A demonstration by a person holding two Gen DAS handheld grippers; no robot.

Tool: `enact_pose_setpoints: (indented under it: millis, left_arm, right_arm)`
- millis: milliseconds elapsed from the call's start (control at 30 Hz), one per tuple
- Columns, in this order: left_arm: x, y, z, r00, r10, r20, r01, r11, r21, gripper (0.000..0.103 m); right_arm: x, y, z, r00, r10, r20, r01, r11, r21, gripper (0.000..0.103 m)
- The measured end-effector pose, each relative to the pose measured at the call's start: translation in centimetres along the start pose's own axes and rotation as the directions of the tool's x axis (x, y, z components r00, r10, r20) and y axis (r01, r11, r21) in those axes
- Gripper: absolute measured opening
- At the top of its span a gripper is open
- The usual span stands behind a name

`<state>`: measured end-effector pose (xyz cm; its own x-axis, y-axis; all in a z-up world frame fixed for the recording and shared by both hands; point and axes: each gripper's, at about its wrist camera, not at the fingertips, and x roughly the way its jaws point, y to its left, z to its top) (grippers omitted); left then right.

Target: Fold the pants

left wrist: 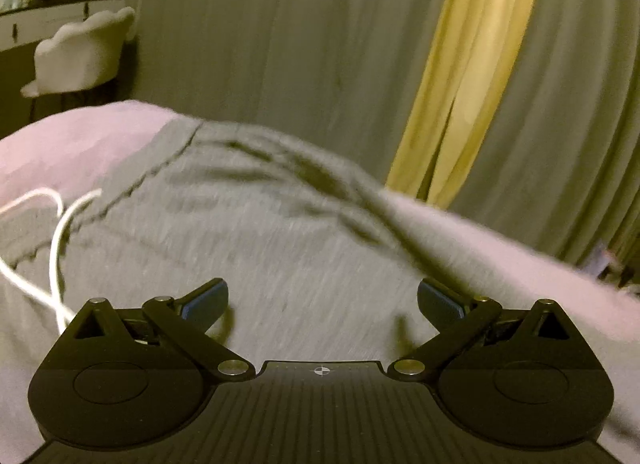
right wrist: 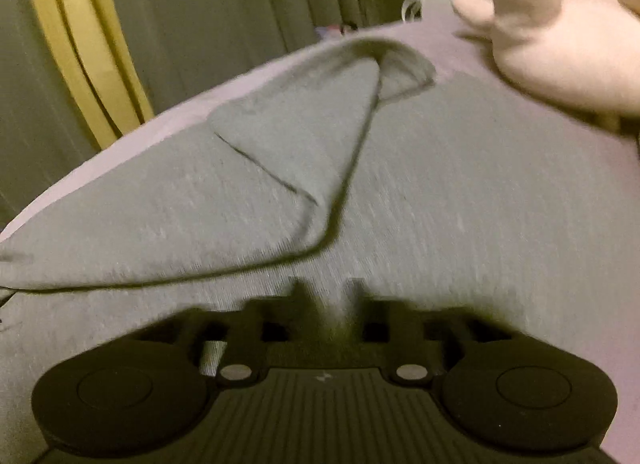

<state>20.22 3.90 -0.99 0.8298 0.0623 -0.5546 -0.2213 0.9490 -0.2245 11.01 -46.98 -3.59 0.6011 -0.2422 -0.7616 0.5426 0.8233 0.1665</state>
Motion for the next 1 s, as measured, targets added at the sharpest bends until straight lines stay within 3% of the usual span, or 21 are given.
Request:
enact_pose_setpoints:
  millis: [33, 100, 167, 233, 267, 333, 400, 433, 500, 533, 567, 600, 667, 700, 800, 867, 933, 1000]
  left_arm:
    - [-0.1, -0.3, 1.0, 1.000, -0.024, 0.012, 0.024, 1.000, -0.001, 0.103]
    - [0.8, -1.1, 3.3, 0.998, -0.062, 0.007, 0.062, 0.998, 0.008, 0.103]
    - [3.7, -2.2, 5.9, 0.991, -0.100, -0.084, 0.100, 0.995, -0.003, 0.103]
    - [7.3, -2.9, 7.5, 0.973, -0.122, -0.196, 0.115, 0.992, -0.045, 0.103]
    - [9.2, -3.1, 8.1, 0.963, -0.106, -0.248, 0.090, 0.993, -0.076, 0.103]
    - [11.7, -3.6, 8.8, 0.953, -0.075, -0.293, 0.050, 0.995, -0.091, 0.103]
    - [13.6, -4.0, 9.1, 0.948, -0.051, -0.315, 0.026, 0.996, -0.085, 0.097]
    - [14.6, -4.2, 9.1, 0.940, -0.041, -0.338, 0.015, 0.997, -0.080, 0.086]
    - [15.9, -4.4, 8.8, 0.928, -0.010, -0.372, -0.012, 0.998, -0.057, 0.078]
    - [16.4, -4.5, 8.7, 0.923, 0.001, -0.385, -0.020, 0.999, -0.046, 0.070]
    - [16.8, -4.5, 8.5, 0.921, 0.017, -0.388, -0.032, 0.999, -0.031, 0.061]
    - [16.8, -4.6, 8.5, 0.921, 0.030, -0.389, -0.041, 0.999, -0.020, 0.057]
    - [16.8, -4.3, 9.0, 0.922, 0.024, -0.387, -0.034, 0.999, -0.019, 0.026]
    - [16.7, -3.9, 9.4, 0.921, 0.008, -0.390, -0.024, 0.999, -0.036, 0.022]
    - [15.2, -1.6, 10.2, 0.922, -0.096, -0.375, 0.032, 0.985, -0.172, 0.013]
    - [12.4, -0.4, 11.0, 0.935, -0.166, -0.314, 0.098, 0.970, -0.222, 0.012]
    - [8.4, 0.4, 11.3, 0.950, -0.214, -0.229, 0.165, 0.963, -0.213, 0.012]
    - [3.9, 1.3, 10.7, 0.948, -0.277, -0.154, 0.240, 0.945, -0.221, 0.012]
  right_arm:
    - [-0.2, -0.1, 0.0, 1.000, 0.006, 0.026, -0.006, 1.000, -0.002, 0.086]
    - [-0.4, -0.2, 0.0, 0.997, 0.011, 0.076, -0.011, 1.000, -0.002, 0.088]
    - [0.0, -0.3, 0.3, 0.993, 0.014, 0.113, -0.014, 1.000, -0.003, 0.093]
    - [0.1, 0.2, 0.5, 0.992, 0.013, 0.125, -0.011, 1.000, -0.016, 0.094]
    - [0.3, 0.4, 0.8, 0.992, 0.000, 0.123, 0.003, 1.000, -0.029, 0.094]
    - [0.1, 1.4, 1.1, 0.987, -0.018, 0.158, 0.032, 0.996, -0.084, 0.094]
    - [0.4, 2.4, 1.6, 0.978, -0.057, 0.201, 0.091, 0.982, -0.163, 0.093]
    - [0.8, 2.9, 2.0, 0.975, -0.067, 0.214, 0.110, 0.974, -0.197, 0.093]
    - [2.4, 3.9, 2.8, 0.976, -0.097, 0.195, 0.145, 0.958, -0.248, 0.092]
    - [3.6, 4.2, 3.2, 0.979, -0.112, 0.173, 0.155, 0.953, -0.261, 0.086]
    - [4.6, 4.3, 3.5, 0.980, -0.125, 0.154, 0.163, 0.950, -0.266, 0.067]
    - [5.7, 4.3, 3.9, 0.983, -0.121, 0.137, 0.153, 0.953, -0.260, 0.056]
    - [6.9, 3.8, 5.1, 0.987, -0.098, 0.130, 0.125, 0.966, -0.226, 0.015]
    - [7.2, 3.5, 5.8, 0.987, -0.106, 0.125, 0.131, 0.967, -0.218, 0.009]
    - [5.7, 1.2, 7.7, 0.993, -0.034, 0.109, 0.040, 0.998, -0.056, 0.008]
    - [3.4, -1.2, 8.9, 0.988, 0.019, 0.154, -0.029, 0.998, 0.063, 0.008]
    - [0.2, -4.2, 9.3, 0.972, 0.095, 0.213, -0.139, 0.970, 0.198, 0.008]
    - [-3.1, -7.0, 8.9, 0.950, 0.145, 0.277, -0.226, 0.930, 0.291, 0.008]
